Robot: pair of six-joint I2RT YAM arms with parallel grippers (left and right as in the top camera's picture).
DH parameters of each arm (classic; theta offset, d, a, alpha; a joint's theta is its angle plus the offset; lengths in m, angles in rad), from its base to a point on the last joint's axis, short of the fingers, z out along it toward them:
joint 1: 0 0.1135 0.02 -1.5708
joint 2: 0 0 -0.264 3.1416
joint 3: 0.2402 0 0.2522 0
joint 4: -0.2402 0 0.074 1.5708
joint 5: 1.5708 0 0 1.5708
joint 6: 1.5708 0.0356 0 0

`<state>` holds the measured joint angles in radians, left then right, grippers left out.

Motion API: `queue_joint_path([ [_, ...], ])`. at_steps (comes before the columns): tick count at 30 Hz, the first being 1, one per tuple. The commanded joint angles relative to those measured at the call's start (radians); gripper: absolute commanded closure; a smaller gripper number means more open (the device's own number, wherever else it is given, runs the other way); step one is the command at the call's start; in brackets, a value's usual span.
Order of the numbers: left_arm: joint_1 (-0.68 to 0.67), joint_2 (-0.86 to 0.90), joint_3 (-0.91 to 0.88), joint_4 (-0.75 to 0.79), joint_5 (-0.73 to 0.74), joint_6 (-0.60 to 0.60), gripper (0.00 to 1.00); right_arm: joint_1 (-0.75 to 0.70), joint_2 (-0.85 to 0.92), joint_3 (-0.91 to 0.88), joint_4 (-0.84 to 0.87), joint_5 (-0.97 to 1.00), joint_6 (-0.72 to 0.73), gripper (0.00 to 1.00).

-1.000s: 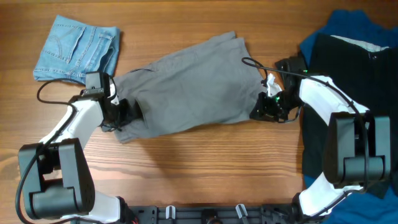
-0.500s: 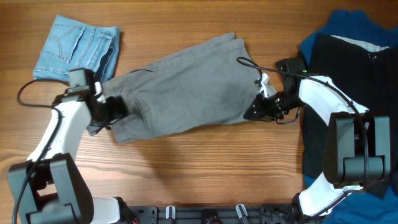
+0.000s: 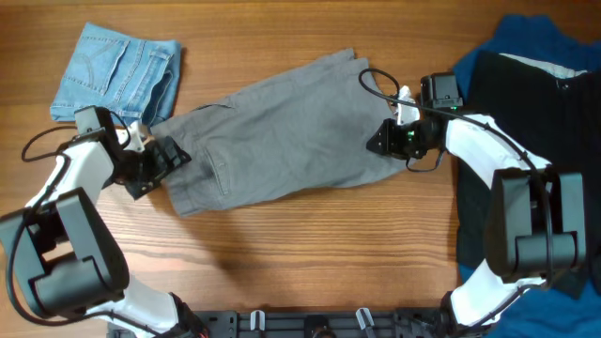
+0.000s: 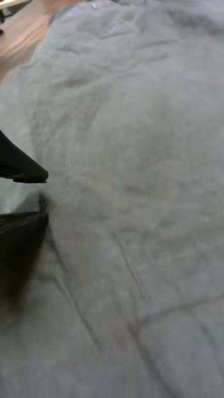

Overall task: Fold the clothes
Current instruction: 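Grasp the shorts' left side with left gripper and right side with right, then lift the left side with the left gripper and fold it over rightward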

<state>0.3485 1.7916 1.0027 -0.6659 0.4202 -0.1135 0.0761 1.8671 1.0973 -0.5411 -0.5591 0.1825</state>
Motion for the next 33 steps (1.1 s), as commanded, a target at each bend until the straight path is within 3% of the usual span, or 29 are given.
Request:
queue_joint_path([
  [1, -0.027, 0.12, -0.056, 0.007, 0.066, 0.091, 0.2, 0.006, 0.025, 0.004, -0.006, 0.027, 0.027, 0.8],
  [9, -0.09, 0.119, -0.035, -0.035, 0.053, 0.162, 0.96, 0.006, 0.025, 0.004, -0.006, 0.027, 0.029, 0.8],
  [13, -0.064, 0.117, 0.182, -0.3, -0.113, 0.101, 0.96, 0.006, 0.024, 0.004, -0.011, 0.027, 0.03, 0.81],
  [16, -0.065, 0.117, 0.452, -0.55, -0.193, 0.102, 0.96, 0.006, 0.024, 0.004, -0.019, 0.027, 0.03, 0.82],
  [21, -0.11, 0.117, 0.882, -0.817, -0.22, 0.102, 0.96, 0.005, 0.024, 0.004, -0.06, 0.027, 0.029, 0.82],
  [25, -0.207, 0.117, 1.044, -0.821, -0.22, 0.085, 0.96, 0.005, 0.024, 0.004, -0.065, 0.027, 0.03, 0.82],
  [33, -0.474, 0.196, 1.043, -0.618, -0.22, -0.1, 0.96, 0.005, 0.024, 0.004, -0.066, 0.028, 0.03, 0.81],
])
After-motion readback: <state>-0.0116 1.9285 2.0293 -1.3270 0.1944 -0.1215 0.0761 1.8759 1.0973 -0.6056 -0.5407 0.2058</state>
